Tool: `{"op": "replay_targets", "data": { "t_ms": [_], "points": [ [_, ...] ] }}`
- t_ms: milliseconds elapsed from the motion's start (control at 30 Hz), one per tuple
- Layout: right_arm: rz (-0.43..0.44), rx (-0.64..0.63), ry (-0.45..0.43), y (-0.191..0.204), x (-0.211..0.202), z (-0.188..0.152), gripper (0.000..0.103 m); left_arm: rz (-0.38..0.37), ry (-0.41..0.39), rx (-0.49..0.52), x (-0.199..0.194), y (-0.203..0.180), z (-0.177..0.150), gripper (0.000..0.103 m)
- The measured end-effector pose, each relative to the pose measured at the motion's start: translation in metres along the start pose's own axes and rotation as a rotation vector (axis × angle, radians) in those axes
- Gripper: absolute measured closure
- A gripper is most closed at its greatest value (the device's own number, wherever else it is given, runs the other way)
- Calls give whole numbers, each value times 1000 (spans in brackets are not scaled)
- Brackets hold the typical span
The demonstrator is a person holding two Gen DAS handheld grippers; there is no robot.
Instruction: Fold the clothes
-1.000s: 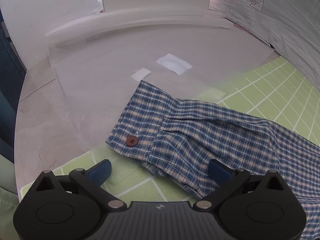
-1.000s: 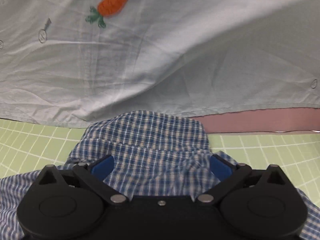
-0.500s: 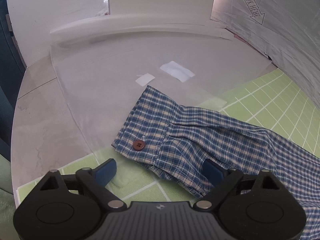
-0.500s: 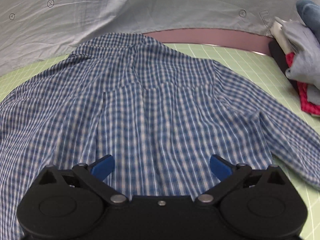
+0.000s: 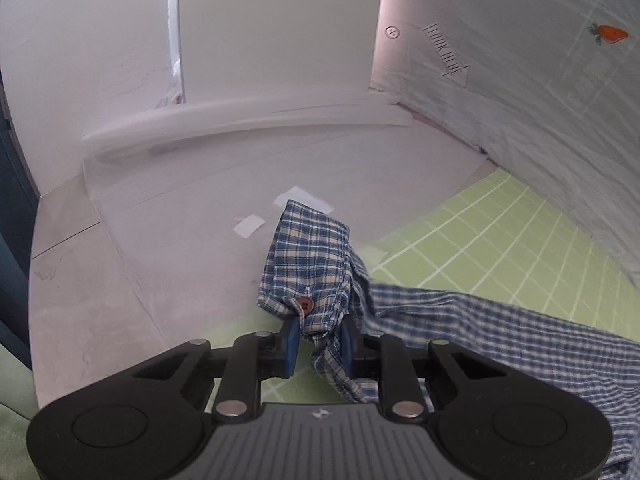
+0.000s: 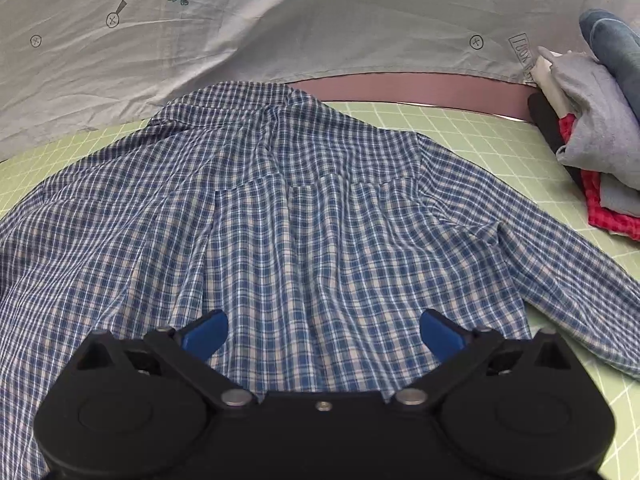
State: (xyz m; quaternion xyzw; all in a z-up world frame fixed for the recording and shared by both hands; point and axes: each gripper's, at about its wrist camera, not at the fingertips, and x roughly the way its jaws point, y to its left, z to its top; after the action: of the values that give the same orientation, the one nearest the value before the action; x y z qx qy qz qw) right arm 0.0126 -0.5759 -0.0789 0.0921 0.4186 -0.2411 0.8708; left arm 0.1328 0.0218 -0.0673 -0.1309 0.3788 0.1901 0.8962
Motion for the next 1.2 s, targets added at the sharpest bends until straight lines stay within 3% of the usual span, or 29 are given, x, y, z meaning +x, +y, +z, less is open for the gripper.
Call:
{"op": "replay_targets", "data": {
  "t_ms": [167,300,367,433,467,533,567,600,867,1067,1200],
  "points": [
    [-25,62,1,-18,-1,-5,0,-172,-7,67,-23,-48,-5,80],
    [-47,106,4,-32,-1,-10,0,-339,43,111,-36,-103,-24,80],
    [-58,125,5,-39,-2,-14,0,-468,98,166,-46,-136,-41,80],
    [-72,144,4,-45,-3,-18,0,-637,158,297,-59,-170,-59,75],
    [-78,154,5,-48,-4,-19,0,-689,170,362,-66,-184,-68,69],
    [-76,157,2,-52,-6,-21,0,-717,149,489,-82,-205,-84,40],
    [-74,149,-3,-52,-8,-21,0,-706,128,532,-88,-212,-91,20],
    [-72,141,-8,-53,-9,-22,0,-669,95,553,-92,-214,-96,13],
    [-63,99,-44,-40,-27,-15,0,-289,172,493,-65,-165,-100,11],
    [-5,16,-60,-5,-43,-11,0,-172,259,490,-55,-115,-120,11],
    [59,-56,-59,34,-50,-16,4,-127,306,520,-48,-106,-134,11]
  ]
}}
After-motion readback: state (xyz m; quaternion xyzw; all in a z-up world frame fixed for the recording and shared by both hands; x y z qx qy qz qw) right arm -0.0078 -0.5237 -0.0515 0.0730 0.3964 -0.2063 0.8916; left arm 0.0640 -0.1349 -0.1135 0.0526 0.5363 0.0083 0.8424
